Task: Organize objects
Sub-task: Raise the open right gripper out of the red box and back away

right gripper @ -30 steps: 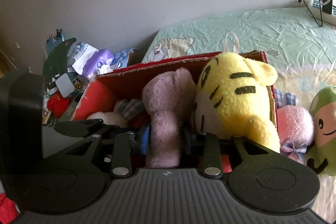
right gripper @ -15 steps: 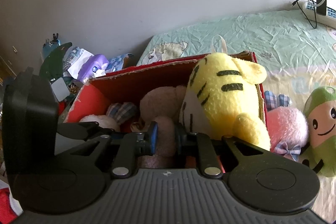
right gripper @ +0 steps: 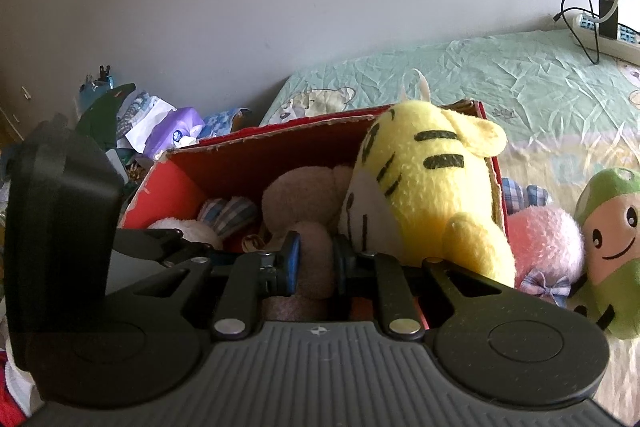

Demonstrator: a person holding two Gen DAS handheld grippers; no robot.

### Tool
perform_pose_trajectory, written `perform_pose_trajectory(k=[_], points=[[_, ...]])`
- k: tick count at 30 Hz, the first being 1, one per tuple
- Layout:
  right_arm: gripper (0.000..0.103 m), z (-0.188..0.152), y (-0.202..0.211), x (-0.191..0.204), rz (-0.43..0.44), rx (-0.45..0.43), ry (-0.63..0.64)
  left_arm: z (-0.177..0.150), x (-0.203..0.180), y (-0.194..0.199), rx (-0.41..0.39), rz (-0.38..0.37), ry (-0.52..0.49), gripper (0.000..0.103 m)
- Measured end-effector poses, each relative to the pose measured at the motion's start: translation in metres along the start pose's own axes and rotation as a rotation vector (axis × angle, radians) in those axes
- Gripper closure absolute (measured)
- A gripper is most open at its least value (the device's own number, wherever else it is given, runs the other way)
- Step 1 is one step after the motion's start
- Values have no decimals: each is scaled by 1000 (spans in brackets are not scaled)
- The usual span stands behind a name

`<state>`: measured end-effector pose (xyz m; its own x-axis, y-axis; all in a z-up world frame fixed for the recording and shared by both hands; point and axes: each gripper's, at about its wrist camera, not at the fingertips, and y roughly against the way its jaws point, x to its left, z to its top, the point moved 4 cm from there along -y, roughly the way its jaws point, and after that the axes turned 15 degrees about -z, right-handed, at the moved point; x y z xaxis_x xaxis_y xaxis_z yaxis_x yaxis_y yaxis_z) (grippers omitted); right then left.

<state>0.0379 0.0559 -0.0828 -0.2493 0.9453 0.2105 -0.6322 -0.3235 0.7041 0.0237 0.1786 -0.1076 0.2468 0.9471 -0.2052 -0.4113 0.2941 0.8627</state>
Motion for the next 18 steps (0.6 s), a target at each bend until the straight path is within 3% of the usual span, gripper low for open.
perform_pose_trajectory(k=[18], points=[[88, -8, 10, -10, -5, 25, -78, 1, -2, -2, -3, 28, -24, 12]])
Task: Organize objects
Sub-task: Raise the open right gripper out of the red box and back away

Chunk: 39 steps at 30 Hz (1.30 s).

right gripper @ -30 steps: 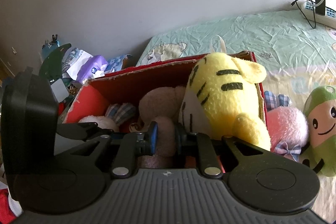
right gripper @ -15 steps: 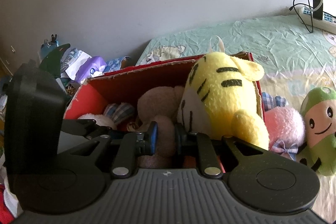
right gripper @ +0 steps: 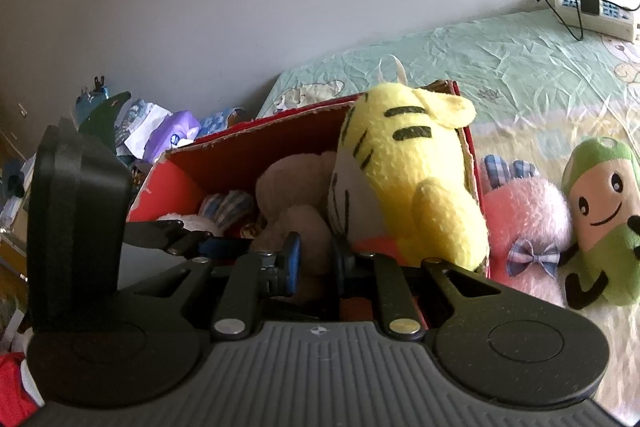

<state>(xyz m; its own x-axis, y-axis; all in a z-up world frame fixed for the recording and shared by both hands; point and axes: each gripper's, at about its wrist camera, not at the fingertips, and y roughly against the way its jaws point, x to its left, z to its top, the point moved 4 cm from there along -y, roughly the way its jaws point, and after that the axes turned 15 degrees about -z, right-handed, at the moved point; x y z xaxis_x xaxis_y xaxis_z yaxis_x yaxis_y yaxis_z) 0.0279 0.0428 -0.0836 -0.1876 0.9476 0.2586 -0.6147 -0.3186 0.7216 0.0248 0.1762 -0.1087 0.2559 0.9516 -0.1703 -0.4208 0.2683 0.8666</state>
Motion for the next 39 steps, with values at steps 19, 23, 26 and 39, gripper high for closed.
perform_pose_trajectory(k=[19, 23, 26, 39], points=[[88, -3, 9, -8, 25, 7, -67, -2, -3, 1, -7, 42, -4, 10], [89, -3, 10, -8, 26, 1, -68, -2, -3, 2, -9, 51, -6, 10], [89, -4, 11, -9, 28, -9, -66, -2, -4, 1, -5, 59, -11, 9], [88, -2, 19, -15, 48, -24, -98, 2, -12, 11, -15, 167, -3, 8]])
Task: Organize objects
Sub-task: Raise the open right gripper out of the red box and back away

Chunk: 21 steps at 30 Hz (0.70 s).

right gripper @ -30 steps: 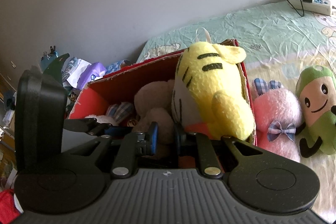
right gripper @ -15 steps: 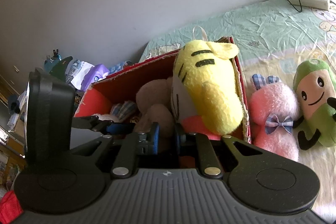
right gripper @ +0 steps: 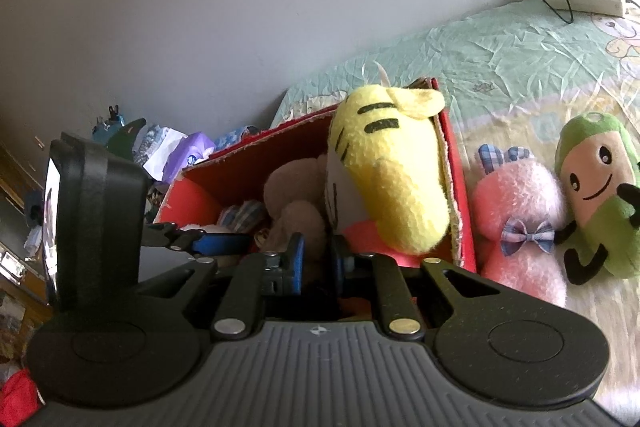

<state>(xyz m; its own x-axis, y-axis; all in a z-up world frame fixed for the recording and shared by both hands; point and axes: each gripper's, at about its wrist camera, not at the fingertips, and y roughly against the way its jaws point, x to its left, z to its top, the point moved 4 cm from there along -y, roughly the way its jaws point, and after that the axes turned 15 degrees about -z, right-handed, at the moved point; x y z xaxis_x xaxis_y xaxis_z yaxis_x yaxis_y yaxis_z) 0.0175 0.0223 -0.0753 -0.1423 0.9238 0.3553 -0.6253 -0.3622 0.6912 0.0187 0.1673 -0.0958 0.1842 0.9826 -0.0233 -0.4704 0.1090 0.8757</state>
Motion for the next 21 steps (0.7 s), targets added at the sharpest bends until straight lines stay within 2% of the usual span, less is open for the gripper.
perform_pose_trajectory(k=[4, 6, 12, 17, 21], points=[[87, 1, 9, -2, -7, -22, 1, 1, -1, 10, -13, 12, 20, 8], [83, 3, 13, -3, -3, -30, -3, 0, -2, 16, -12, 16, 31, 9], [82, 3, 26, -2, -5, -56, 13, -6, -13, 28, -18, 74, 37, 9], [78, 1, 33, 0, -30, -77, 38, -14, -17, 43, -38, 71, 59, 8], [78, -4, 39, -1, -45, -78, 43, -20, -22, 49, -46, 102, 55, 8]])
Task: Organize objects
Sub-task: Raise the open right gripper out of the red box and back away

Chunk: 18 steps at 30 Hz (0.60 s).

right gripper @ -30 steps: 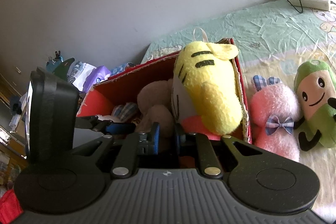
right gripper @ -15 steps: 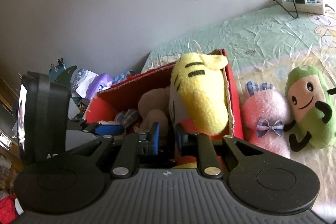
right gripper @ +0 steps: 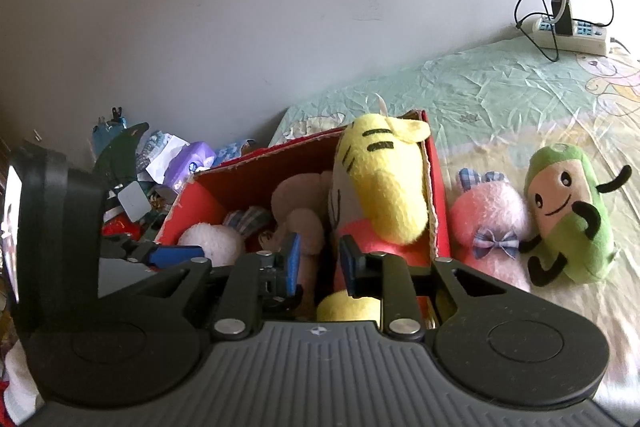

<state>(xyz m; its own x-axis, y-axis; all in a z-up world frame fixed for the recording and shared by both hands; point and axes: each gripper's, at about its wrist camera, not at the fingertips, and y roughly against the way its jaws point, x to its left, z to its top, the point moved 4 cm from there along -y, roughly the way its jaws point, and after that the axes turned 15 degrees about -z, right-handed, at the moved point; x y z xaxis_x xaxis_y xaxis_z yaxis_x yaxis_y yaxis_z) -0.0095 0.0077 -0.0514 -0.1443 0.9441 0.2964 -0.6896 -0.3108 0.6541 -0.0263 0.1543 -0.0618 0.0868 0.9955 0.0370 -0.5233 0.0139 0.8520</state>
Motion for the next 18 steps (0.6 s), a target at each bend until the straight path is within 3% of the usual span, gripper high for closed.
perform_pose_trajectory(k=[13, 18], points=[[78, -8, 20, -7, -24, -18, -19, -8, -3, 19, -10, 12, 45, 8], [71, -9, 27, -10, -30, -25, -37, -9, -10, 31, -31, 0, 31, 8]])
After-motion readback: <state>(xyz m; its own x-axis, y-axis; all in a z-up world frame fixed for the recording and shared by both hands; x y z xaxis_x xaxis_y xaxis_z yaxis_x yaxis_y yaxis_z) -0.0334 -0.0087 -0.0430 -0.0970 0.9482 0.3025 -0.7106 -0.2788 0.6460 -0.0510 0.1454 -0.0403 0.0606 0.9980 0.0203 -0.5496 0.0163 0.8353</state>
